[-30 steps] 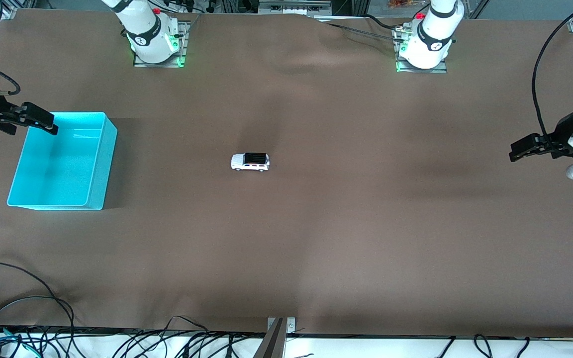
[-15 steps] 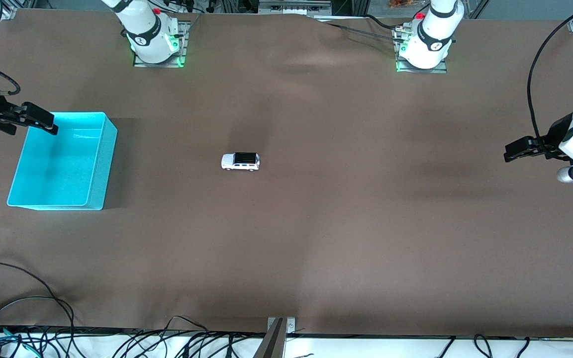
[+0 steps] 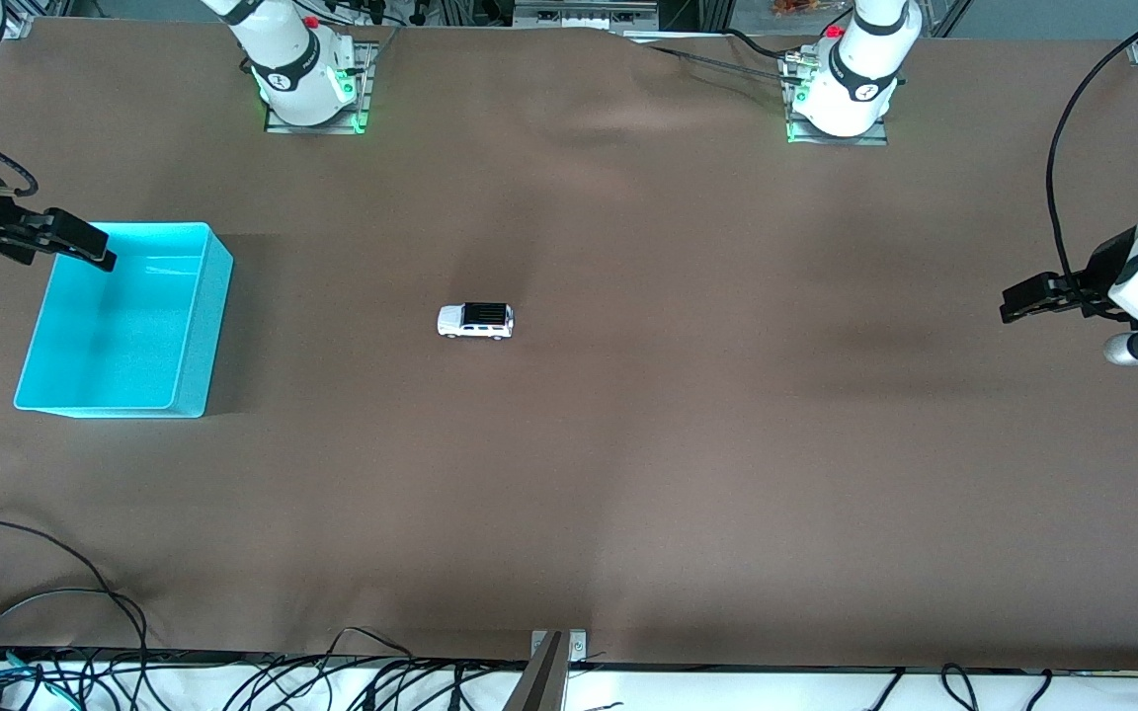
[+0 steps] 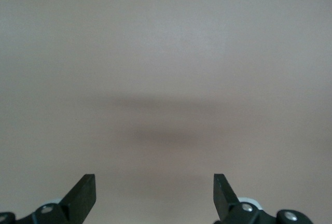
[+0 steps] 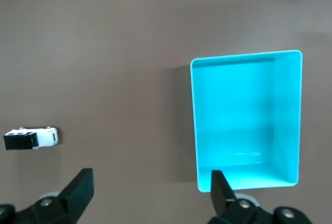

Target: Wind and store white jeep toy

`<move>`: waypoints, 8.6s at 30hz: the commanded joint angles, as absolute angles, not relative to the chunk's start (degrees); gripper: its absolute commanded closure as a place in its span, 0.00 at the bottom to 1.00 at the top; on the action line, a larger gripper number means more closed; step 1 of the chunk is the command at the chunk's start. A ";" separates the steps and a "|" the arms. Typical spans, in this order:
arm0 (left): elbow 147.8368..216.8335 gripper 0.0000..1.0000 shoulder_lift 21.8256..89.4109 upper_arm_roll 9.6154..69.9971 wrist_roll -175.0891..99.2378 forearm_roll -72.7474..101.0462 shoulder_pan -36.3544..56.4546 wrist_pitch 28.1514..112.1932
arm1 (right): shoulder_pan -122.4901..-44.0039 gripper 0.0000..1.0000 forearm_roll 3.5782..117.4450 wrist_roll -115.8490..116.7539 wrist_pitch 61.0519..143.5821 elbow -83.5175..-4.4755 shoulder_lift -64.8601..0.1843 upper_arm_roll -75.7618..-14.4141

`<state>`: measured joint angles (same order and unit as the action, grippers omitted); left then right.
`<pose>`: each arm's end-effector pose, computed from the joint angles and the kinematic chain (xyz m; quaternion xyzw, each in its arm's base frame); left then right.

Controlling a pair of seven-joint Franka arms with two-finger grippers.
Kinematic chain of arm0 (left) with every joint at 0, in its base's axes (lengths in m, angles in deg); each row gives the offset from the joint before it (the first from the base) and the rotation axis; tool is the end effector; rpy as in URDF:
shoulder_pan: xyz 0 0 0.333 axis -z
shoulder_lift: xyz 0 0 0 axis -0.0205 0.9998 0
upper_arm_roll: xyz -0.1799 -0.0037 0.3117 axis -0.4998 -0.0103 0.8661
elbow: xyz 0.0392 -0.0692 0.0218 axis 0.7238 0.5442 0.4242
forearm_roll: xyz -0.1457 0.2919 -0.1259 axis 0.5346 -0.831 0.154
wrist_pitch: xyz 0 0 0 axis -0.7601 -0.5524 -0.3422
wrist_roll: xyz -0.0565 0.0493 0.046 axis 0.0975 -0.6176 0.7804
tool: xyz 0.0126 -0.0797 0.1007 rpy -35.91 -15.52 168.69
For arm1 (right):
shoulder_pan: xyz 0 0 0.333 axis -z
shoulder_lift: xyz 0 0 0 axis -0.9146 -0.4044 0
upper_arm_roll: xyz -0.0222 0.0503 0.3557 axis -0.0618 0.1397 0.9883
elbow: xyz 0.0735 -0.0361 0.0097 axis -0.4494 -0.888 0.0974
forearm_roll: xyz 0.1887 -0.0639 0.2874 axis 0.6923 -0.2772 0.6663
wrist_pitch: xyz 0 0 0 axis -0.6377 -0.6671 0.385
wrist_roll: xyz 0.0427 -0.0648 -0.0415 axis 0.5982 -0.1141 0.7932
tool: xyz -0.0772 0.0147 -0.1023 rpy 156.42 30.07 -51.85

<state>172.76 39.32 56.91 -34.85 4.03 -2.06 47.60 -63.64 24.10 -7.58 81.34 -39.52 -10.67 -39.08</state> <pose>0.5643 0.0240 0.5653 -0.9979 -0.0465 0.0431 0.0087 0.5246 -0.0168 0.6039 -0.9989 0.0436 0.0157 0.0045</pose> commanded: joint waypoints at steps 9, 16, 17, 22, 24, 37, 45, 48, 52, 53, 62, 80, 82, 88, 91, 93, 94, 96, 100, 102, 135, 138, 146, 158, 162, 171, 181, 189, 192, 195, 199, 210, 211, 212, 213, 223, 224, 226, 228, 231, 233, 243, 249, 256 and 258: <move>172.80 0.00 39.49 57.78 -33.50 5.16 -1.72 47.84 | -63.51 0.00 24.90 -9.33 79.95 -38.84 -11.07 -38.76; 172.80 0.00 39.58 57.78 -33.50 5.16 -1.72 47.84 | -64.22 0.00 24.90 -9.33 79.86 -39.28 -12.04 -38.67; 172.80 0.00 39.58 57.78 -33.50 5.16 -1.72 47.84 | -64.22 0.00 24.90 -9.33 79.86 -39.46 -12.12 -38.67; 172.80 0.00 39.66 57.78 -33.50 5.16 -1.72 47.84 | -65.00 0.00 24.90 -9.94 79.51 -39.81 -13.00 -38.67; 172.80 0.00 39.66 57.78 -33.50 5.16 -1.72 47.84 | -65.09 0.00 24.90 -11.17 79.68 -41.64 -13.00 -38.58; 172.80 0.00 39.66 57.78 -33.50 5.16 -1.55 47.84 | -70.19 0.00 24.98 -31.81 106.21 -61.51 -12.92 -36.30; 172.62 0.00 39.75 57.78 -33.50 5.16 -1.55 47.84 | -71.07 0.00 25.07 -49.47 112.29 -66.43 -14.41 -32.35; 172.62 0.00 39.75 57.78 -33.50 5.16 -1.55 47.84 | -71.86 0.00 26.03 -55.88 116.32 -66.79 -16.51 -31.12; 172.62 0.00 39.75 57.78 -33.50 5.16 -1.55 47.84 | -72.74 0.00 28.24 -67.48 123.26 -68.54 -18.19 -29.19; 172.62 0.00 39.75 57.78 -33.58 5.16 -1.46 47.84 | -73.26 0.00 28.24 -69.51 124.76 -68.90 -18.54 -28.83; 172.62 0.00 39.75 57.78 -33.50 5.16 -1.55 47.84 | -76.16 0.00 28.76 -82.78 125.65 -68.90 -20.47 -27.69; 172.71 0.00 40.19 57.78 -33.50 5.16 -1.29 47.84 | -83.01 0.00 27.54 -108.80 127.14 -68.64 -23.90 -27.60; 172.62 0.00 40.19 57.78 -33.58 5.16 -1.29 47.84 | -85.30 0.00 25.52 -113.98 128.63 -68.64 -23.90 -27.68; 172.62 0.00 40.28 57.78 -33.58 5.16 -1.37 47.84 | -90.05 0.00 20.24 -124.11 129.08 -68.02 -24.69 -27.60; 172.62 0.00 40.28 57.78 -33.58 5.16 -1.29 47.84 | -91.37 0.00 20.41 -124.90 128.99 -65.83 -26.79 -27.60; 172.62 0.00 40.28 57.78 -33.58 5.16 -1.29 47.84 | -92.16 0.00 20.33 -125.34 128.82 -63.47 -29.34 -27.60; 172.62 0.00 40.28 57.78 -33.58 5.16 -1.29 47.84 | -92.69 0.00 20.33 -125.52 128.73 -62.06 -30.66 -27.60; 172.62 0.00 40.28 57.78 -33.58 5.16 -1.29 47.84 | -93.04 0.00 20.24 -125.95 128.55 -59.86 -32.77 -27.69; 172.62 0.00 40.37 57.78 -33.58 5.16 -1.29 47.84 | -93.04 0.00 20.33 -127.88 128.38 -56.78 -35.15 -27.95; 172.62 0.00 40.46 57.78 -33.58 5.16 -1.29 47.84 | -93.04 0.00 20.24 -130.17 127.59 -56.33 -35.24 -28.30; 172.45 0.00 40.46 57.78 -34.11 5.16 -1.29 47.84 | -95.94 0.08 13.82 -140.37 126.18 -55.72 -42.36 -29.71; 172.45 0.00 40.54 57.78 -34.11 5.16 -1.29 47.84 | -95.77 0.50 13.73 -140.37 126.09 -55.54 -42.27 -29.79; 172.36 0.00 40.63 57.78 -34.11 5.16 -1.37 47.84 | -95.68 1.00 13.73 -140.46 123.99 -51.59 -42.10 -31.73; 172.27 0.00 40.90 57.78 -34.11 5.16 -1.37 47.84 | -93.58 1.00 14.26 -136.60 112.56 -44.21 -42.10 -33.58; 172.27 0.00 40.90 57.78 -34.11 5.16 -1.37 47.84 | -91.82 1.00 14.70 -134.05 109.40 -42.18 -42.10 -33.49; 172.18 0.00 40.81 57.87 -34.20 5.16 -1.37 47.84 | -88.13 1.00 17.95 -128.60 106.94 -40.25 -41.48 -33.49; 172.45 0.00 40.90 57.78 -34.20 5.16 -1.02 47.76 | -84.34 1.00 20.23 -124.91 102.89 -38.22 -39.64 -33.05; 172.45 0.00 40.90 57.78 -34.20 5.16 -1.11 47.76 | -80.66 1.00 23.66 -114.90 102.89 -45.68 -31.83 -33.05; 172.45 0.00 40.90 57.78 -34.20 5.16 -1.11 47.84 | -78.55 1.00 25.51 -106.30 102.54 -49.38 -28.40 -33.13; 172.45 0.00 40.90 57.78 -34.20 5.16 -1.11 47.84 | -75.83 1.00 26.56 -97.25 102.54 -53.51 -24.53 -33.13; 172.45 0.00 40.90 57.78 -34.20 5.16 -1.11 47.84 | -71.70 1.00 28.14 -86.25 102.01 -57.55 -20.31 -33.22; 172.45 0.00 40.98 57.78 -34.29 5.16 -1.02 47.84 | -67.56 1.00 28.50 -57.52 101.75 -63.62 -16.61 -39.54; 172.45 0.00 40.90 57.78 -34.29 5.16 -1.02 47.84 | -67.47 1.00 28.33 -54.88 101.75 -63.71 -16.52 -40.42; 172.45 0.00 40.98 57.78 -34.29 5.16 -1.02 47.84 | -67.38 1.00 28.32 -52.07 101.75 -63.98 -16.26 -41.47; 172.45 0.00 40.98 57.78 -34.29 5.16 -1.02 47.84 | -67.21 1.00 28.32 -49.17 101.57 -64.50 -16.00 -42.53; 172.45 0.00 41.07 57.78 -34.29 5.16 -1.02 47.84 | -66.76 1.00 27.19 -26.66 101.31 -66.88 -15.47 -52.81; 172.45 0.00 41.07 57.78 -34.29 5.16 -1.02 47.84 | -66.76 1.00 26.75 -25.42 101.22 -66.97 -15.55 -53.52; 172.36 0.00 41.07 57.78 -34.29 5.16 -1.02 47.84 | -66.76 1.00 25.78 -23.05 101.30 -67.23 -15.73 -54.84; 172.36 0.00 41.07 57.78 -34.29 5.16 -1.02 47.84 | -66.68 1.00 25.51 -20.94 101.57 -67.84 -15.99 -56.07; 172.36 0.00 41.07 57.78 -34.20 5.16 -1.02 47.84 | -66.50 1.00 24.81 -16.02 101.92 -68.11 -16.69 -58.09; 172.36 0.00 41.07 57.78 -34.29 5.16 -1.02 47.84 | -66.33 1.00 24.72 -13.12 102.36 -68.02 -17.57 -58.88; 172.27 0.00 41.25 57.78 -34.29 5.16 -1.02 47.84 | -65.27 1.00 24.54 -9.42 111.93 -70.92 -21.70 -59.85; 172.27 0.00 41.25 57.78 -34.29 5.16 -1.02 47.84 | -64.92 1.00 24.54 -6.87 115.80 -71.10 -24.69 -60.29; 172.27 0.00 41.25 57.78 -34.29 5.16 -1.02 47.84 | -63.95 1.00 24.63 -4.06 118.00 -71.01 -26.62 -60.38; 172.27 0.00 41.25 57.78 -34.29 5.16 -1.02 47.84 | -63.78 1.00 24.55 -3.44 118.97 -71.01 -27.59 -60.47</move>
